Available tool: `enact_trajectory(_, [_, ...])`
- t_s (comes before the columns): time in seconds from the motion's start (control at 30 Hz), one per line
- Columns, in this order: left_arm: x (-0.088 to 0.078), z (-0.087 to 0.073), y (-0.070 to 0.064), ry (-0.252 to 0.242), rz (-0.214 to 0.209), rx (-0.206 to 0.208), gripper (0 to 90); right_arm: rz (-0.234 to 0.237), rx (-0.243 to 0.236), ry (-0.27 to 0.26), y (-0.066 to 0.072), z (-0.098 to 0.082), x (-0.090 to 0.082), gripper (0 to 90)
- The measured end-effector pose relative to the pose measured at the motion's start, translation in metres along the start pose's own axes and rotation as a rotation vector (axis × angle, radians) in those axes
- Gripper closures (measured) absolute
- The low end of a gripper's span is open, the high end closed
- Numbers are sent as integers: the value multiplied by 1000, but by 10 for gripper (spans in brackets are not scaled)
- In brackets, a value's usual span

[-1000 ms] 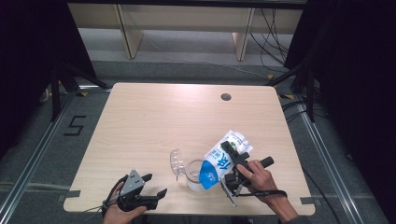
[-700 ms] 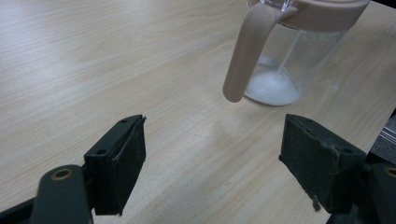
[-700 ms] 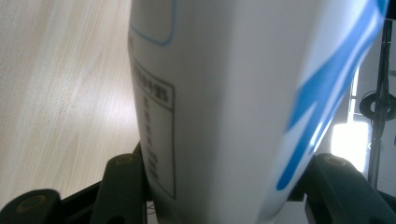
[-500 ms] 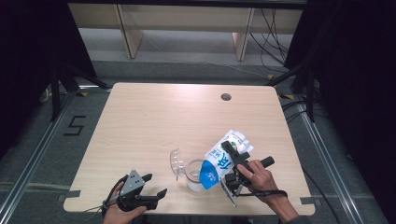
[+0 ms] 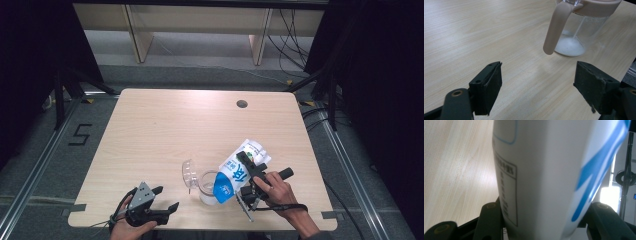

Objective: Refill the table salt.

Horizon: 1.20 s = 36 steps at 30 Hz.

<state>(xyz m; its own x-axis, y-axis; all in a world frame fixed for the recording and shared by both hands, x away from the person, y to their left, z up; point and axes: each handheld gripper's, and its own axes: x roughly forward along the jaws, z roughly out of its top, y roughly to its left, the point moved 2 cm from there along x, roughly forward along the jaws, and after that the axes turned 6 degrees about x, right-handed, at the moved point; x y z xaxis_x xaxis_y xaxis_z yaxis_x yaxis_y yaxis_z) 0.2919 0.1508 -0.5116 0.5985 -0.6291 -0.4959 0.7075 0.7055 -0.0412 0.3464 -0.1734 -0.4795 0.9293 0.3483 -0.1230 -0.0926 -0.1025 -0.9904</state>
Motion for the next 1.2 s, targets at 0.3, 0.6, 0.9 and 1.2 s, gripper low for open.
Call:
enact_trajectory(0.3, [0,0,0,0,0,0,218,-1,7,3,1,0,0,508])
enact_trajectory(0.6, [0,0,0,0,0,0,218,-2,8,2,2,0,-1,512])
enact_trajectory(0.9, [0,0,0,0,0,1,218,-11,22,-3,2,1,0,515])
enact_trajectory(1.2, [0,0,0,-4,0,-5,218,-7,-8,5,1,0,-1,519])
